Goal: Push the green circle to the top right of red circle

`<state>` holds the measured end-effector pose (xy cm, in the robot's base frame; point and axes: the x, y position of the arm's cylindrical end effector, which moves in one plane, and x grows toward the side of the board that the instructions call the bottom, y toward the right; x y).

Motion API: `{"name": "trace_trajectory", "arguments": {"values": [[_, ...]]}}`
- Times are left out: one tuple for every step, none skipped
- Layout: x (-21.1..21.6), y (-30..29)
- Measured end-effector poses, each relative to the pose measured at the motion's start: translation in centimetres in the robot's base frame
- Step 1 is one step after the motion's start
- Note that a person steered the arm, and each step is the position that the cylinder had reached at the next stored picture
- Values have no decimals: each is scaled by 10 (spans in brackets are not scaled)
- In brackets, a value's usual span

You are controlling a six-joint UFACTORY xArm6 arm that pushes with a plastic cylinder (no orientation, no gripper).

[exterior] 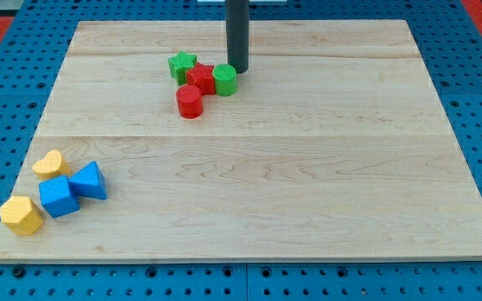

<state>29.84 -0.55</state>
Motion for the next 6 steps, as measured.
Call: {"name": "trace_trajectory", "arguments": {"values": [[-55,27],[-33,-3],[13,5],[33,-11],[13,22],[-31,23]]}}
